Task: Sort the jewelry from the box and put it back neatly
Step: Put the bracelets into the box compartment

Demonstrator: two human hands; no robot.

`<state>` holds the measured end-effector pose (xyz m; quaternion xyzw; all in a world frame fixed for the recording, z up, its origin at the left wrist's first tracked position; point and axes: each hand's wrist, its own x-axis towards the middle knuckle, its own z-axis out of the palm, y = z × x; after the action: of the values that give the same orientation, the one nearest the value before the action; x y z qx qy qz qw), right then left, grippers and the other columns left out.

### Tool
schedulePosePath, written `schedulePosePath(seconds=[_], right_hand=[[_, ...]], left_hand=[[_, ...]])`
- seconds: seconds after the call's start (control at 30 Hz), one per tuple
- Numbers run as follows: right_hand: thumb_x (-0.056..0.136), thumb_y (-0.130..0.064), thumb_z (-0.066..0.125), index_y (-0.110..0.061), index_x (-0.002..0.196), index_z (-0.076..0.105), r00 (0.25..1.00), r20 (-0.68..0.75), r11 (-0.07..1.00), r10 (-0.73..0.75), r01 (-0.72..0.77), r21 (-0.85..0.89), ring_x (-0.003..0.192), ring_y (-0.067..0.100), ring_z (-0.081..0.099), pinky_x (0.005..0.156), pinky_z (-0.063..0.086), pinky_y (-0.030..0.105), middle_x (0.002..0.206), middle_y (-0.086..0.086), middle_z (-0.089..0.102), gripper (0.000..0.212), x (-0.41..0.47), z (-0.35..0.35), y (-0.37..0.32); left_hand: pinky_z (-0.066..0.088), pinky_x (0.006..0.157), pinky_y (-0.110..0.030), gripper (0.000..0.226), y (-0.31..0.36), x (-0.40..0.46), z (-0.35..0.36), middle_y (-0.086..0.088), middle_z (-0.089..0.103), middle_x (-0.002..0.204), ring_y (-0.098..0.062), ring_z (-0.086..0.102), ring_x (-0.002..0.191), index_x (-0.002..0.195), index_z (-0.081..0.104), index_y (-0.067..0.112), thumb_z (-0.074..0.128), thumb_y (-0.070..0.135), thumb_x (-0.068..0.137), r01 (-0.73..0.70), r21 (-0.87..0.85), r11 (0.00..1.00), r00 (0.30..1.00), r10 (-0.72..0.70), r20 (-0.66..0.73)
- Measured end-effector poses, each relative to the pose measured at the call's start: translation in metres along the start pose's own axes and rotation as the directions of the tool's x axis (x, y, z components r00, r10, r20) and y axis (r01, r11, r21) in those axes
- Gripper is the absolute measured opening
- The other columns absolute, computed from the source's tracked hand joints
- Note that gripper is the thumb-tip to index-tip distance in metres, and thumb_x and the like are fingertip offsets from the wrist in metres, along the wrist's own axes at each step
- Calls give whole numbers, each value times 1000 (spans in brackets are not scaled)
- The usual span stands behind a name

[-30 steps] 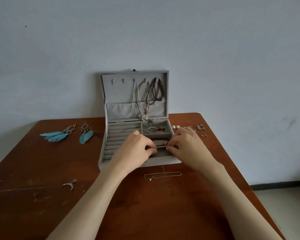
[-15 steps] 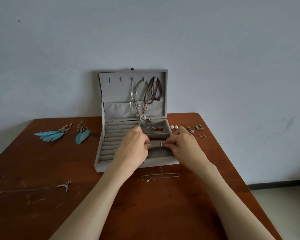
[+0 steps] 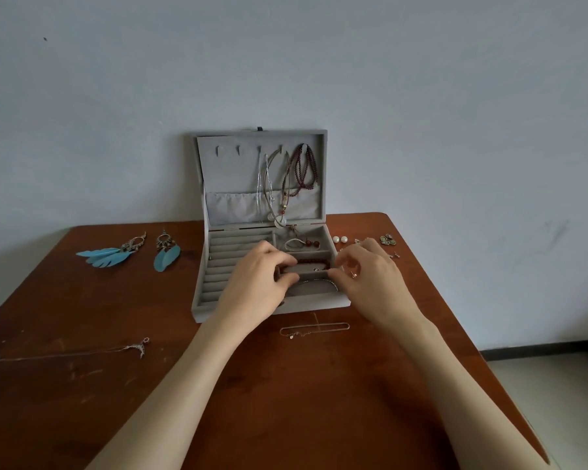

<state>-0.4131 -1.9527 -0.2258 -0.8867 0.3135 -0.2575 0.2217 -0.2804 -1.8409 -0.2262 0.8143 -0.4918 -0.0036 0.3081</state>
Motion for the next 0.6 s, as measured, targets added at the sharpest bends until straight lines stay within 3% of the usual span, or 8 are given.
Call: schedulePosePath(seconds=[0.13,0.2,0.3,0.43,0.6], right_hand=[[84,-31,64,-23,83,62,989,148,998,13,-4,-65,84,11,52,74,44,25,88,-8,52,9,-30,-7,6],[84,-33,64,-22,90,64,980,194,995,45,-27,-93,89,12,53,79,45,27,89,-8,51,12,-42,-4,7],[88,-35,57,-21,97,61,958,275,981,76,-23,-191,99,17,50,87,43,34,99,-4,51,17,-44,-2,1],[93,-31,47,-16,109,59,874,469,937,126,51,-347,113,23,48,97,38,42,117,3,51,24,-34,-6,-12],[94,-20,42,-14,110,55,850,519,923,89,125,-363,111,24,47,95,38,40,116,6,49,22,-39,-11,-16]], left_hand=[[36,82,-17,16,-7,-35,-3,10,50,92,-10,48,95,96,69,18,69,22,80,-135,-18,991,982,131,-138],[34,80,-14,15,-8,-48,-1,10,51,91,-9,47,95,94,69,20,69,24,80,-165,2,986,979,164,-121],[30,85,-24,19,-5,-56,5,11,53,95,-12,43,97,99,67,26,65,35,82,-199,114,973,977,206,-49],[24,85,-27,23,1,-57,6,11,52,100,-13,41,101,106,66,28,60,38,86,-207,157,966,976,214,-29],[25,84,-28,21,3,-60,7,8,53,99,-17,43,101,104,68,28,63,35,85,-255,192,948,964,264,-19]])
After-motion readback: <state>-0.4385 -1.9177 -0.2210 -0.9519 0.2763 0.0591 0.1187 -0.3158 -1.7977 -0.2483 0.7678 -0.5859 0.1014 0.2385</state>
